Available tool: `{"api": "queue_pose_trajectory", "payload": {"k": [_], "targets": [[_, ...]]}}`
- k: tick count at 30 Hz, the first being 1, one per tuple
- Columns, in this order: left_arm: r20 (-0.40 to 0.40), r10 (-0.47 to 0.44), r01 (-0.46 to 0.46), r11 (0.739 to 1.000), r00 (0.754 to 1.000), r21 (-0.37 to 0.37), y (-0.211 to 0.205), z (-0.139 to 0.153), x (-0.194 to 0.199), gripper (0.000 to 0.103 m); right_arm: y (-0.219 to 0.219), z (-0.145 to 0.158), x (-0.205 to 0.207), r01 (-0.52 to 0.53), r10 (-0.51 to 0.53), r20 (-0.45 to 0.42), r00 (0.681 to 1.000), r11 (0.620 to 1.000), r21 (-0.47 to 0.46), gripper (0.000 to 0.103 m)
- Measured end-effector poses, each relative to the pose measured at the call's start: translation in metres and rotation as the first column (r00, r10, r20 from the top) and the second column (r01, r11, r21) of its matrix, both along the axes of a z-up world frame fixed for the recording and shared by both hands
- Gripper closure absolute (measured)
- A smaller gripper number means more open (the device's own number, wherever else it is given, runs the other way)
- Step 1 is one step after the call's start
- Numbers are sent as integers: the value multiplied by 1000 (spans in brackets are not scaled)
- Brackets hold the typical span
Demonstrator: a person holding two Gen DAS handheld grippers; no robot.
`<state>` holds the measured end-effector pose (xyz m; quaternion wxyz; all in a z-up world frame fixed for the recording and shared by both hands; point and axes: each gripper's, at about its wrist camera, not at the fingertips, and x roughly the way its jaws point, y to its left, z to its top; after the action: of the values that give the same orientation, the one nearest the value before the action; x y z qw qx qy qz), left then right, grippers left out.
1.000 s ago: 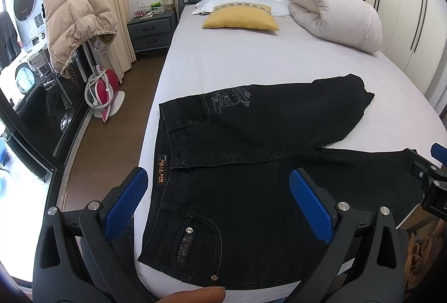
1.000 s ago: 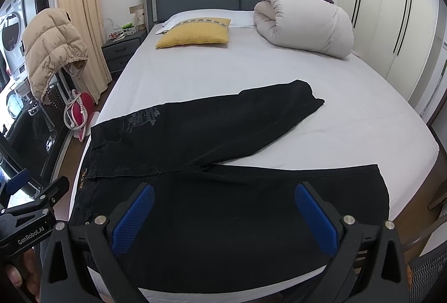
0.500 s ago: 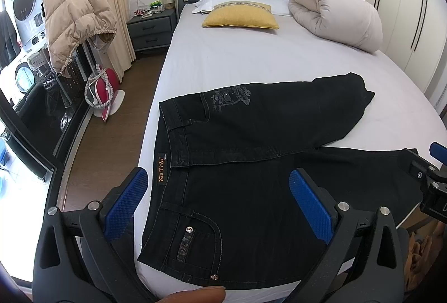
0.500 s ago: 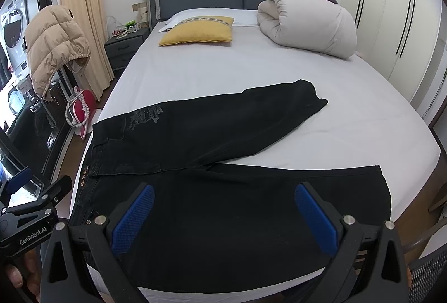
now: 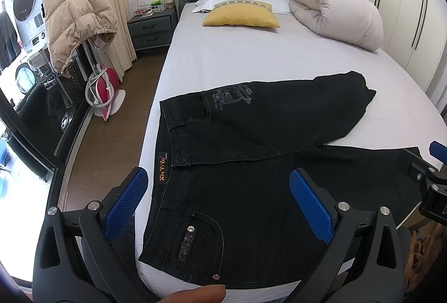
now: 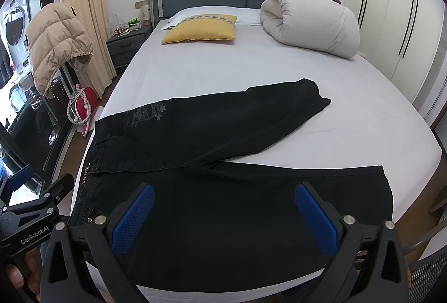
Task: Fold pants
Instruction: 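Grasp the jeans' waistband with the left tool while the right tool grasps the waistband beside it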
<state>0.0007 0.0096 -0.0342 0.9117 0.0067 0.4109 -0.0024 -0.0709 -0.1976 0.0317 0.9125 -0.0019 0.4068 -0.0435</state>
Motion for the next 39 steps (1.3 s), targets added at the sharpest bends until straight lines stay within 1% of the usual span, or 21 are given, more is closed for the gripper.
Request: {"api": "queue_pose_trajectory", "payload": {"k": [4, 9, 11, 12, 14, 16, 18, 20, 22, 23, 24, 26, 27, 29, 31, 33, 35, 36, 37, 38, 39], "targets": [[2, 3, -3, 1000, 1000, 8, 0, -2, 1, 0, 1, -1, 1, -6, 6, -4, 1000, 1000, 1, 0], [26, 4, -4, 1000, 1000, 22, 5, -7, 3, 0, 2, -5, 6, -20, 20, -11, 1000, 1000, 10, 0], [24, 5, -6, 1000, 1000, 5, 10, -10, 7, 0, 2, -7, 9, -32, 33, -16, 999, 999, 21, 0], [12, 0, 1, 1000, 1000, -18, 16, -14, 11, 0, 2, -8, 12, -41, 42, -20, 999, 999, 28, 0], [-4, -23, 23, 998, 1000, -60, 24, -18, 23, 0, 2, -11, 18, -74, 75, -22, 997, 996, 50, 0], [-17, -38, 36, 996, 999, -78, 31, -23, 36, 0, 0, -14, 26, -110, 112, -19, 994, 991, 76, 0], [-37, -76, 72, 992, 996, -105, 38, -31, 52, 0, -3, -18, 38, -153, 155, -17, 988, 982, 108, 0], [-57, -106, 100, 990, 993, -102, 40, -41, 72, 0, -9, -19, 54, -217, 218, 6, 976, 965, 149, 0], [-46, -114, 109, 989, 992, -96, 41, -47, 87, 0, -15, -19, 72, -267, 266, 34, 964, 948, 174, 0], [-51, -119, 114, 990, 992, -87, 40, -51, 97, 0, -19, -20, 83, -296, 293, 45, 955, 937, 185, 0], [-73, -126, 121, 990, 989, -68, 39, -56, 111, 0, -21, -20, 91, -318, 314, 52, 948, 929, 187, 0], [-134, -133, 127, 990, 982, -56, 41, -68, 144, 0, -24, -21, 113, -383, 376, 71, 924, 909, 166, 0], [-145, -130, 123, 991, 981, -60, 43, -72, 158, 0, -25, -22, 124, -410, 404, 73, 912, 901, 143, 0], [-145, -105, 99, 994, 984, -46, 48, -77, 190, 0, -25, -27, 148, -467, 462, 68, 884, 879, 100, 4], [-140, -140, 134, 990, 980, -52, 53, -82, 234, 0, -28, -35, 173, -514, 513, 38, 858, 854, 80, 9], [-161, -173, 173, 985, 972, -18, 58, -96, 278, 0, -31, -43, 194, -546, 547, 13, 837, 834, 85, 15], [-196, -231, 235, 972, 953, -4, 55, -108, 310, 0, -35, -54, 217, -578, 582, -18, 813, 811, 95, 27], [-233, -268, 276, 961, 935, 4, 56, -120, 332, 0, -35, -59, 227, -592, 597, -34, 801, 800, 97, 29], [-251, -291, 302, 953, 923, 2, 53, -126, 340, 0, -36, -65, 238, -607, 614, -50, 788, 788, 103, 31], [-276, -321, 334, 943, 906, -1, 50, -133, 351, 0, -37, -69, 246, -615, 622, -59, 781, 781, 107, 31], [-313, -359, 376, 927, 879, -7, 49, -144, 367, 0, -38, -73, 254, -623, 631, -63, 773, 774, 114, 31]]}}
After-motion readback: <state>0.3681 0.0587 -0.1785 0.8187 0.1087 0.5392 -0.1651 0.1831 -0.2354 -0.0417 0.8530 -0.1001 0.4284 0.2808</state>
